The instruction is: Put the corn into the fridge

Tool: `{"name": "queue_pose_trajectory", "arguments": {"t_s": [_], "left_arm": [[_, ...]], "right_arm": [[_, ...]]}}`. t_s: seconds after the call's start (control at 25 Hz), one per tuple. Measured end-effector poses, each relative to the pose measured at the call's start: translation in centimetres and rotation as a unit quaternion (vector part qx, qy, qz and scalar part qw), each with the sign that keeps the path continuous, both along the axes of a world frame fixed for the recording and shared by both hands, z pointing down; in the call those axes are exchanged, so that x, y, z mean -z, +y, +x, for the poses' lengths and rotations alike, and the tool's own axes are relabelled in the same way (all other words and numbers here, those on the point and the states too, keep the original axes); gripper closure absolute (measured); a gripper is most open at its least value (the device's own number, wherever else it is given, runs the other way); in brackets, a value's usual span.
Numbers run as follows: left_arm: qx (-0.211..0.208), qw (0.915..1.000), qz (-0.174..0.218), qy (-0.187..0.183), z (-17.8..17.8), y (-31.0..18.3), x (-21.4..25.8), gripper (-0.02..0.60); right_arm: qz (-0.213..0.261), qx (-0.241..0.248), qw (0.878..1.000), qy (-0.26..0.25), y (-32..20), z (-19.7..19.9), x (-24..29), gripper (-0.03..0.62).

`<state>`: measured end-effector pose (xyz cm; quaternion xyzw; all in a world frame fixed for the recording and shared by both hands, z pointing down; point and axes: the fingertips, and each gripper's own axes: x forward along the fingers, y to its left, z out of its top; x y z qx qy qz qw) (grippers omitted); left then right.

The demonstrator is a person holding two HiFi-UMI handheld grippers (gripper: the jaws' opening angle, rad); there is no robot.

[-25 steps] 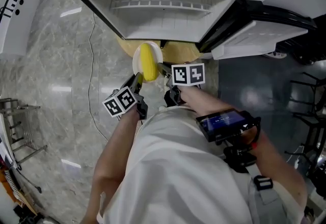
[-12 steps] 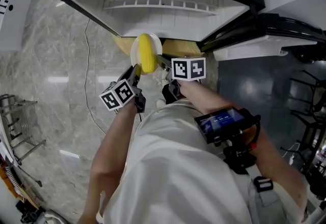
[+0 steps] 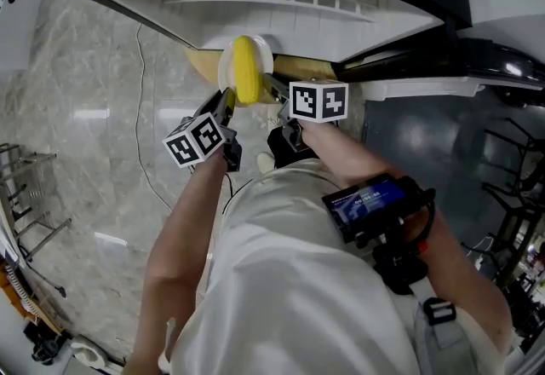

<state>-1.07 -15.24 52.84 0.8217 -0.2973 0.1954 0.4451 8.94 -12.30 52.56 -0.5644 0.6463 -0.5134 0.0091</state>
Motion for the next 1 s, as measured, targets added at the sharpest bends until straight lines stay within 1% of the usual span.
{"name": "queue_pose_trajectory", "arguments": {"t_s": [0.2, 0.36, 0.56, 0.64, 0.8, 1.0], "left_arm": [[0.001, 1.0, -0.001, -0.003, 1.3, -0.4, -0.6, 0.512], [0.009, 0.9999, -0.002, -0.008, 1.2, -1.0, -1.1, 0.512], [0.0, 0.9999, -0.007, -0.016, 2.1, -2.4, -2.6, 0.512], [-0.003, 0.9998, -0.003, -0.018, 2.0, -3.0, -2.3, 0.512], [0.004, 0.9998, 0.002, -0.017, 1.7, -3.4, -1.1, 0.512], [0.007, 0.9998, 0.005, -0.019, 2.6, -4.5, -2.3, 0.512]], "right_arm": [[-0.004, 0.001, 1.0, 0.0, -0.5, 1.2, -0.8, 0.542], [-0.007, 0.003, 1.0, -0.004, -1.1, 1.2, -1.3, 0.542], [-0.013, -0.014, 1.0, -0.009, -2.3, 2.1, -2.7, 0.542], [-0.012, -0.014, 1.0, -0.008, -2.8, 1.9, -2.5, 0.542], [-0.007, -0.008, 1.0, -0.003, -3.3, 1.6, -1.3, 0.542], [-0.009, -0.008, 1.0, 0.002, -4.3, 2.5, -2.4, 0.542]]}}
